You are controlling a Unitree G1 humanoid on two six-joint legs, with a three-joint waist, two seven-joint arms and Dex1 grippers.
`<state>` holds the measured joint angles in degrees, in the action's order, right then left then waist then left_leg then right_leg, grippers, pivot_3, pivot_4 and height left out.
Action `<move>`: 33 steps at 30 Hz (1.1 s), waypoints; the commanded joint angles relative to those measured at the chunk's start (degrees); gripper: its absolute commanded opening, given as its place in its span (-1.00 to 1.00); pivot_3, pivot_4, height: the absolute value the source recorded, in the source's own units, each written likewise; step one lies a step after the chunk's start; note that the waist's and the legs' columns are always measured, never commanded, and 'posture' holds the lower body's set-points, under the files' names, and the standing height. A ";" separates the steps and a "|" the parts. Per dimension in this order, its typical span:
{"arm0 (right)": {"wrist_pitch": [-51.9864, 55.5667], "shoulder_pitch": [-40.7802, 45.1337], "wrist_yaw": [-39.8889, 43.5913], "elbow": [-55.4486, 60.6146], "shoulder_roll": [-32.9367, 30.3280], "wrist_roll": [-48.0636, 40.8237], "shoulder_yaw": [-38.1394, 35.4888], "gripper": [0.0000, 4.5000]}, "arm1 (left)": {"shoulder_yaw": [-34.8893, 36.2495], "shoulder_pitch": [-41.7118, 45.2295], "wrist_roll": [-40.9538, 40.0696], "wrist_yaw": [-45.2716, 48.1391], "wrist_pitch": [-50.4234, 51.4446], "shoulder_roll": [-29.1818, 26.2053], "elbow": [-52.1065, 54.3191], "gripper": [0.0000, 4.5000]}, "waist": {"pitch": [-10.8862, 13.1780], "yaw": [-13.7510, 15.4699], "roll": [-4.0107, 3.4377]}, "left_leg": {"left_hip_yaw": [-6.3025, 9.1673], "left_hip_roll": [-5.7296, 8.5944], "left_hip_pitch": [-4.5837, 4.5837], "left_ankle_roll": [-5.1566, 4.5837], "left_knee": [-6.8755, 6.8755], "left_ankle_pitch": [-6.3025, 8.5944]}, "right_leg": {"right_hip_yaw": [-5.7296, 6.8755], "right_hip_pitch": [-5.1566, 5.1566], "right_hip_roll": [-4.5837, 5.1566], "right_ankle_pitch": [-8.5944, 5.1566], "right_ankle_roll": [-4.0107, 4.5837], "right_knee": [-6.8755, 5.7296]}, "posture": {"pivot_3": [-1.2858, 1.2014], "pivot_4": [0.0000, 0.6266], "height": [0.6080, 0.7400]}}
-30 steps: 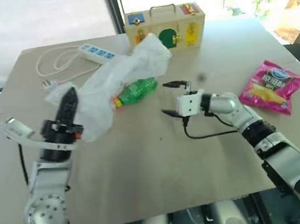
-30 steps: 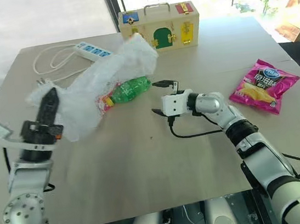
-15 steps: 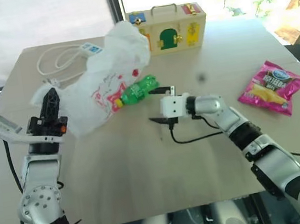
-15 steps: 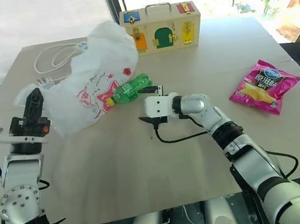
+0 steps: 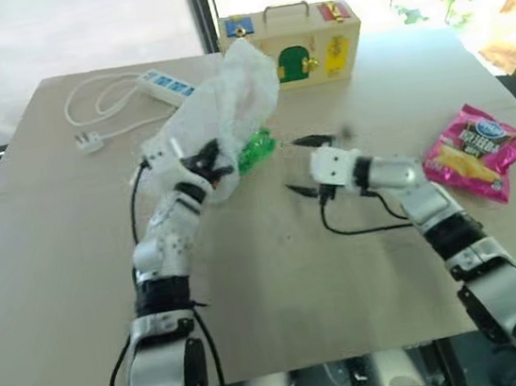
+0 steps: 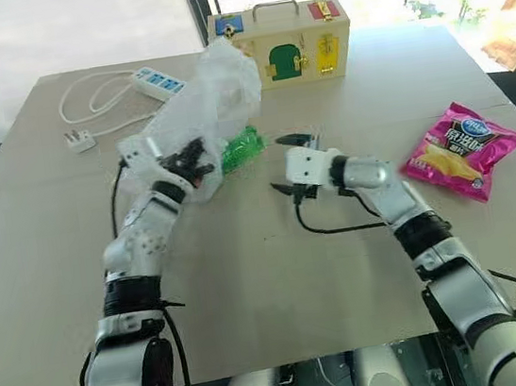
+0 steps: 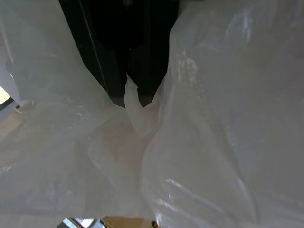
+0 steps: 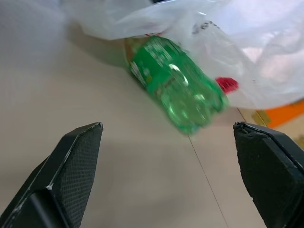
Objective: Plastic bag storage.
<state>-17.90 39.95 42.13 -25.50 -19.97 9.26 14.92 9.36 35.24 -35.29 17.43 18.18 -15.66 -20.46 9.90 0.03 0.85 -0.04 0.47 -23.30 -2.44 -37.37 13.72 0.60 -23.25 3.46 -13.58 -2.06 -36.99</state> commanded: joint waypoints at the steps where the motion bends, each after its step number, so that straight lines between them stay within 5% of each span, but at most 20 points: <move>1: 2.11 -2.55 -1.84 6.38 -2.38 -1.35 -3.49 0.98 | -3.80 2.41 2.23 8.31 4.62 0.37 -8.10 -1.00 | -0.03 0.65 -0.05 | 0.13 0.01 -0.17 0.04 -0.04 -0.03 | 0.09 -0.10 0.00 0.00 0.00 -0.01 | 0.03 -0.52 1.00; 5: 5.44 -6.25 -3.11 11.67 -4.60 -2.20 -6.03 0.98 | -9.44 2.56 1.93 23.53 15.30 -1.61 -8.16 -1.00 | -0.09 1.05 -0.12 | 0.26 0.13 -0.37 0.03 -0.27 -0.06 | 0.24 -0.15 0.02 0.01 -0.02 -0.09 | 0.03 -0.52 1.00; 10: 8.66 -9.96 -2.54 16.47 -8.04 -3.93 -8.98 0.98 | -13.18 -3.36 -5.88 35.77 28.64 -5.07 6.33 -1.00 | -0.15 0.56 -0.22 | 0.28 0.28 -0.27 -0.25 -0.52 -0.07 | 0.16 0.10 0.12 0.14 -0.27 -0.08 | 0.03 -0.52 1.00; 18: 19.56 -18.08 10.08 29.77 -15.17 -20.35 -13.39 0.98 | 1.90 -5.29 -6.67 19.53 19.49 0.89 12.75 -1.00 | -0.11 0.60 -0.30 | 0.51 0.11 -0.43 -0.44 -0.79 0.04 | 0.11 0.06 0.36 0.15 -0.25 -0.13 | 0.03 -0.52 1.00; 23: 29.86 -22.13 15.74 38.81 -17.83 -30.70 -14.03 0.98 | 13.65 -2.80 -22.81 13.96 20.57 6.22 21.59 -1.00 | 0.02 0.68 -0.11 | 0.53 0.03 -0.53 -0.45 -0.83 0.06 | 0.17 0.02 0.35 0.15 -0.25 -0.12 | 0.03 -0.52 1.00; 27: 31.18 -21.74 14.78 38.59 -17.46 -29.21 -12.39 0.98 | 17.40 -1.65 -36.33 10.72 22.89 6.74 30.24 -1.00 | 0.05 0.73 -0.06 | 0.50 0.09 -0.58 -0.53 -0.85 0.12 | 0.17 0.02 0.49 0.16 -0.27 -0.03 | 0.03 -0.52 1.00; 33: 29.02 -19.08 13.92 35.98 -14.67 -27.40 -10.83 0.98 | 16.52 3.35 -14.50 0.17 5.27 3.95 15.90 -1.00 | 0.04 0.83 -0.07 | 0.47 0.23 -0.43 -0.51 -0.88 0.10 | 0.18 0.12 0.15 0.16 -0.27 -0.04 | 0.03 -0.52 1.00</move>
<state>12.39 19.32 56.60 9.91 -34.93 -18.19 4.50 26.41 37.19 -55.98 20.06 28.68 -11.08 -0.52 9.94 0.86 0.79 0.40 0.71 -23.74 -2.95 -38.25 13.82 0.79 -23.13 3.56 -13.42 -2.33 -37.04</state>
